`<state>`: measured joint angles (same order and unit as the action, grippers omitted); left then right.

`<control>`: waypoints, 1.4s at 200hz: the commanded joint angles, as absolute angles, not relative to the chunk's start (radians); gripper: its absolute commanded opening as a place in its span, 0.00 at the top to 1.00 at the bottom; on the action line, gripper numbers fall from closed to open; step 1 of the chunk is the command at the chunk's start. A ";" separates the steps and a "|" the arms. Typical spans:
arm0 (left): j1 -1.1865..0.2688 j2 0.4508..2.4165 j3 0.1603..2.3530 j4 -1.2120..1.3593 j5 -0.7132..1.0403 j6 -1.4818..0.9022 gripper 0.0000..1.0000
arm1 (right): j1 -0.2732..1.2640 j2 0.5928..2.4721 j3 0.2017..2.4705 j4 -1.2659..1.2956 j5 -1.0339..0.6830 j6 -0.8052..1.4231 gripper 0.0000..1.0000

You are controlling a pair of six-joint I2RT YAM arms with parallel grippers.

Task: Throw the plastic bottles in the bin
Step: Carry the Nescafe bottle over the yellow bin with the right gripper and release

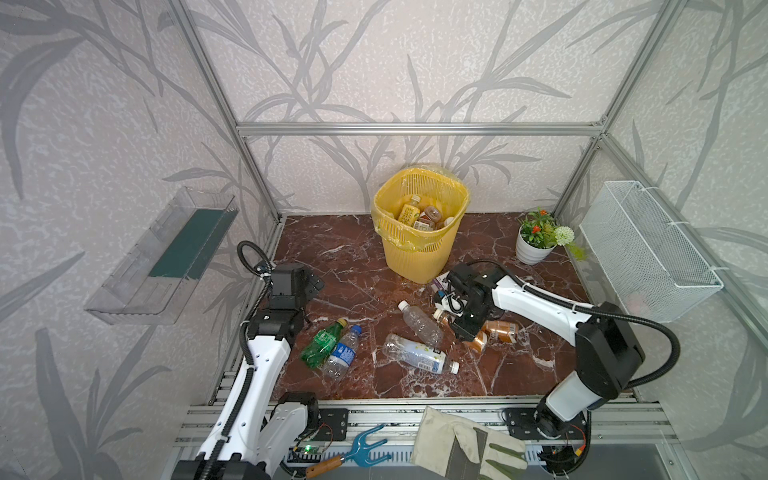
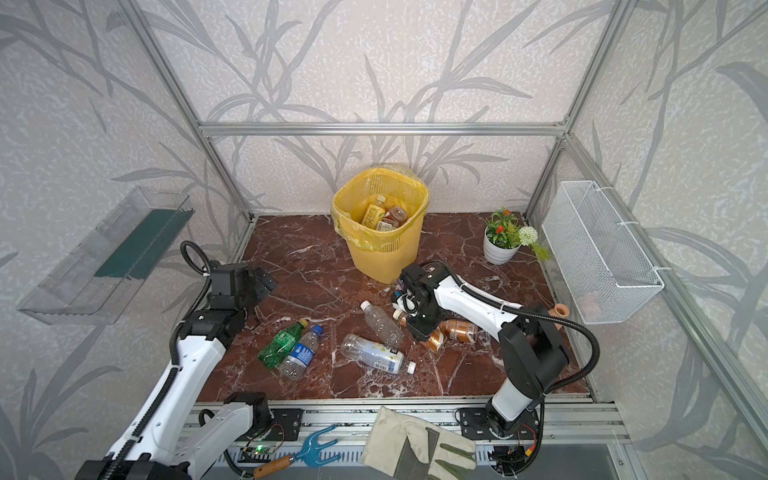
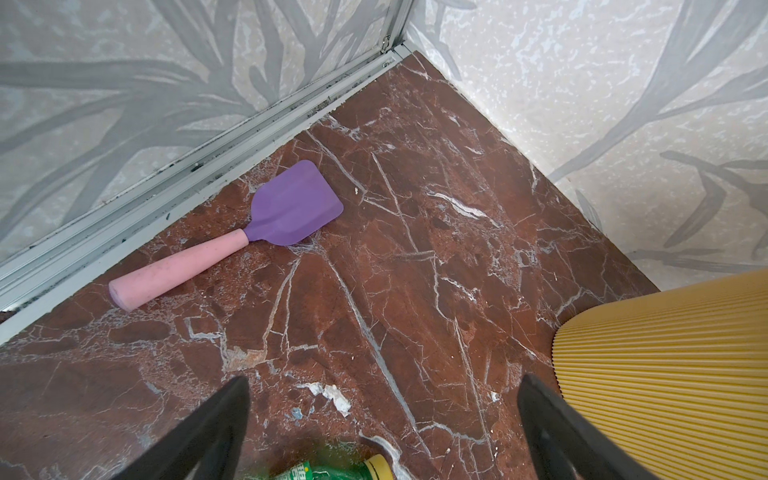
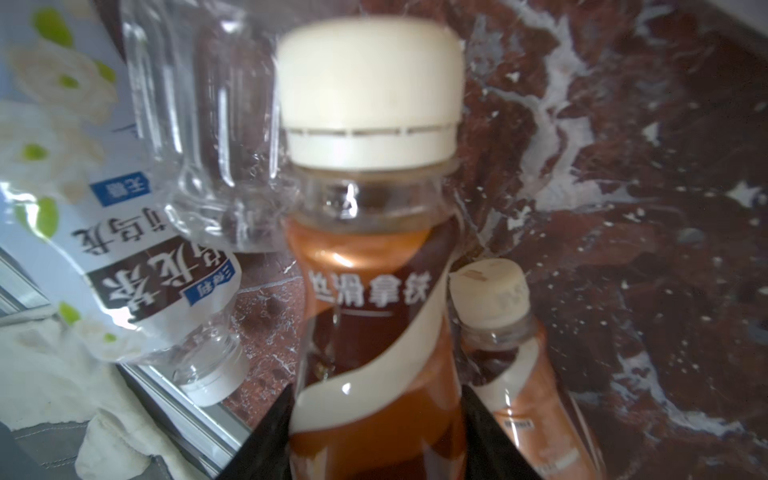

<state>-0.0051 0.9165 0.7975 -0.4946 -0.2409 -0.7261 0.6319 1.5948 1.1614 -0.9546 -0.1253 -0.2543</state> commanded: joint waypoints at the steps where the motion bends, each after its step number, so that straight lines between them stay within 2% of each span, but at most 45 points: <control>1: 0.001 0.900 0.790 -0.511 -0.249 -0.726 0.01 | 0.584 1.500 1.175 -0.966 -0.152 -0.239 0.49; 47: 0.001 0.896 0.792 -0.516 -0.242 -0.715 0.01 | 0.441 1.283 1.141 -0.866 -0.237 -0.193 0.47; 90: 0.000 0.888 0.789 -0.520 -0.254 -0.705 0.01 | 0.262 1.080 1.043 -0.633 -0.427 -0.068 0.47; 123: 0.000 0.904 0.799 -0.534 -0.245 -0.701 0.01 | 0.149 1.010 1.004 -0.480 -0.549 0.049 0.47; 154: 0.000 0.908 0.815 -0.561 -0.258 -0.694 0.01 | 0.090 0.997 0.964 -0.224 -0.631 0.227 0.46; 201: 0.000 0.893 0.804 -0.569 -0.262 -0.687 0.01 | 0.054 1.082 0.968 0.220 -0.635 0.549 0.46; 228: 0.000 0.888 0.802 -0.562 -0.251 -0.689 0.01 | 0.056 1.190 1.049 0.376 -0.624 0.700 0.46; 249: 0.001 0.899 0.805 -0.550 -0.224 -0.683 0.01 | 0.097 1.360 1.238 0.371 -0.623 0.747 0.49; 280: 0.000 0.941 0.842 -0.610 -0.252 -0.681 0.01 | 0.208 1.666 1.676 0.177 -0.707 0.713 0.35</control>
<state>-0.0051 0.9138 0.7990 -0.5507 -0.2291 -0.6914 0.1341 1.5181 1.4242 0.2413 -0.6189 0.6865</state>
